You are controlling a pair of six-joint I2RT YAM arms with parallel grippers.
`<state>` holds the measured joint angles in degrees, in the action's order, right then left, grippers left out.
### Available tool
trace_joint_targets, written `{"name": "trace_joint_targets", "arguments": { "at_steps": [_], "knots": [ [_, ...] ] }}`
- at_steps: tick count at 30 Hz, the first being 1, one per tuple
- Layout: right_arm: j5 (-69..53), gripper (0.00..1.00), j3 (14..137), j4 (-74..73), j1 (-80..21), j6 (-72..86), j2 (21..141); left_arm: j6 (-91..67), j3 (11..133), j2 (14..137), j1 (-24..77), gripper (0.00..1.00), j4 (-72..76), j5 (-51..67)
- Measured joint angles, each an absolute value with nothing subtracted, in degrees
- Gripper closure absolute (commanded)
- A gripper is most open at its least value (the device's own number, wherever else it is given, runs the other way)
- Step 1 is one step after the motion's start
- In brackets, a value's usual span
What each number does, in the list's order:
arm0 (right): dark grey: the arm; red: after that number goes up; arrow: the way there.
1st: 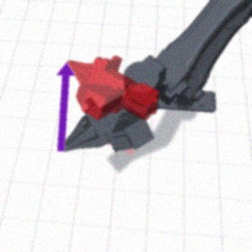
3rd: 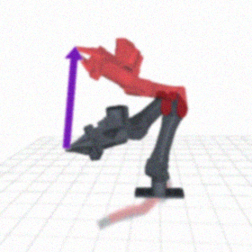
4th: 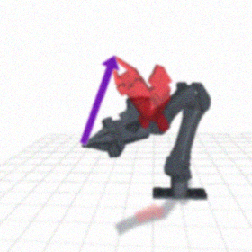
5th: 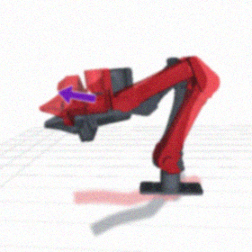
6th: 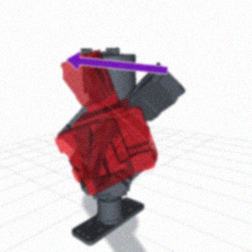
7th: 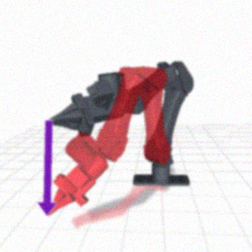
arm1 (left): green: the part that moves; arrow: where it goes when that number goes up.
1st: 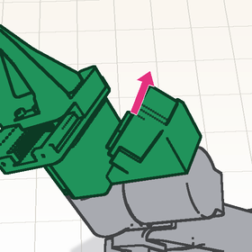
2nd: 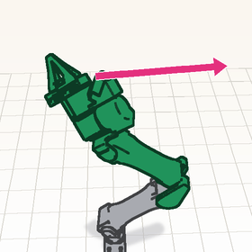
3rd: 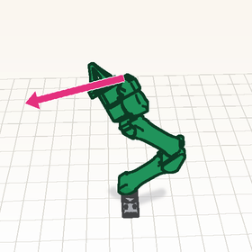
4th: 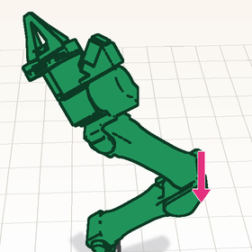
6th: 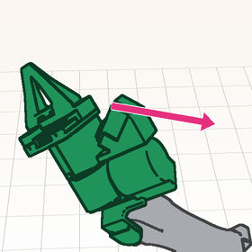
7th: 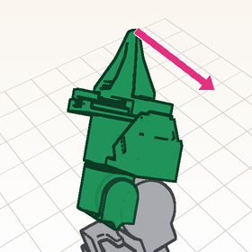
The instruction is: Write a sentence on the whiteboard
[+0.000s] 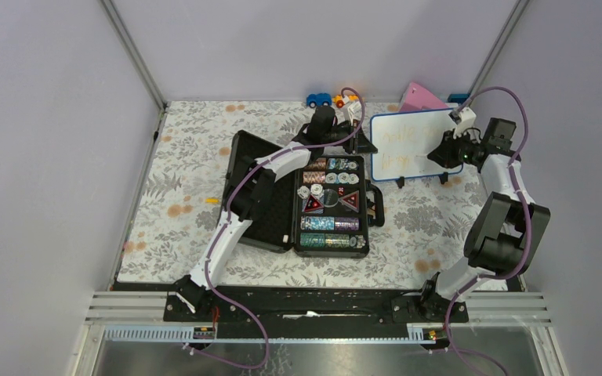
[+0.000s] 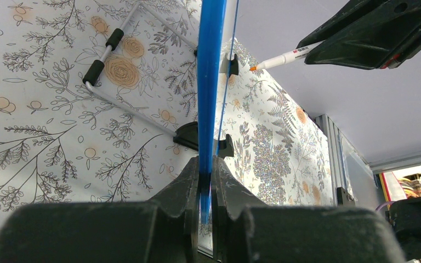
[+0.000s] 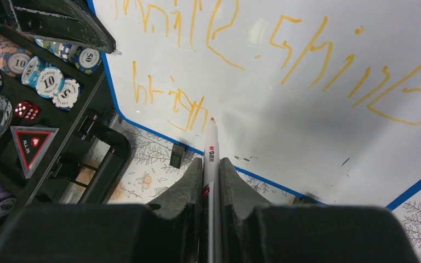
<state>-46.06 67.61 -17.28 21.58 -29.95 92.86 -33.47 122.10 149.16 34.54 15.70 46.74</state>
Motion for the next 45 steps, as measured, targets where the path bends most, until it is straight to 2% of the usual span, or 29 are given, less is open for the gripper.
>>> {"name": "trace_joint_targets", "arguments": {
  "at_steps": [12, 45],
  "knots": [
    [-45.5, 1.0, 67.7, -16.3, 20.0, -29.6, 96.9, -33.5, 122.1, 149.0, 34.4, 1.0, 15.0, 46.8],
    [-43.0, 1.0, 68.7, -15.0, 21.5, -29.1, 96.9, -33.5, 122.1, 149.0, 34.4, 1.0, 15.1, 46.8]
  ]
}}
